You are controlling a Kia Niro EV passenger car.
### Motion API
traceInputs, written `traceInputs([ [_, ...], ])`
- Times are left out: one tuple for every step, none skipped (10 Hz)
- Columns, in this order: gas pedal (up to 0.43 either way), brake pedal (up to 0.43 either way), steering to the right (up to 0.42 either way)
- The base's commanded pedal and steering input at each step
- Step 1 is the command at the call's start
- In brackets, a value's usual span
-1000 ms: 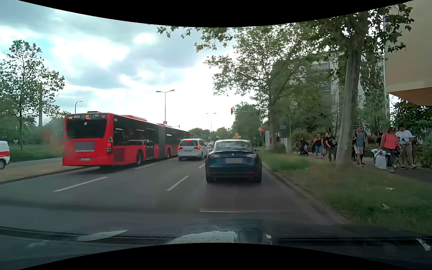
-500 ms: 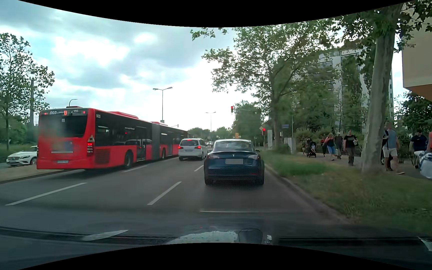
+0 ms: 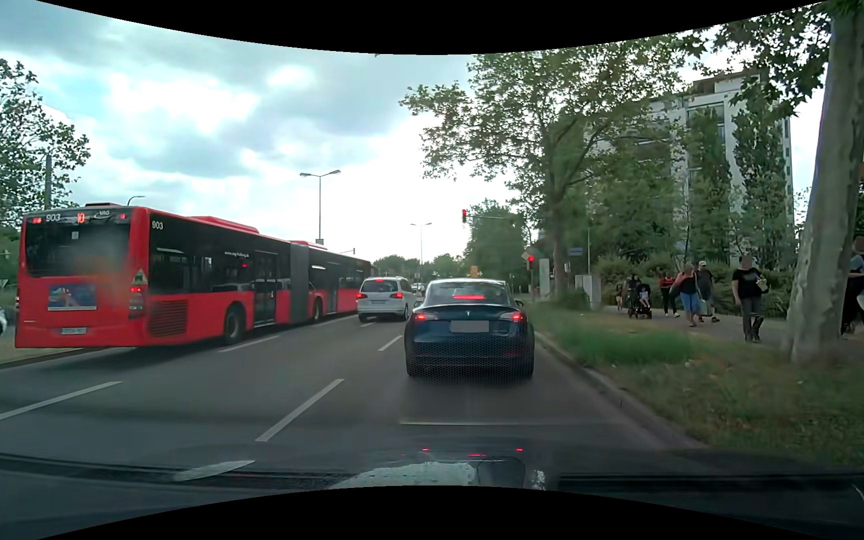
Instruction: Follow the waypoints while adhering to traffic rules and regulations
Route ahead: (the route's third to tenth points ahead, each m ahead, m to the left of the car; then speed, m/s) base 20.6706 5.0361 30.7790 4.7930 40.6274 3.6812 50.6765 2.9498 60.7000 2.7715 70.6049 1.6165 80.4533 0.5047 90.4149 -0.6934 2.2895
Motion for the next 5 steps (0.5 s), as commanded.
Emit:
traceInputs([
  [0.000,0.152,-0.002],
  [0.000,0.146,-0.002],
  [0.000,0.146,-0.002],
  [0.000,0.152,-0.002],
  [0.000,0.183,-0.002],
])
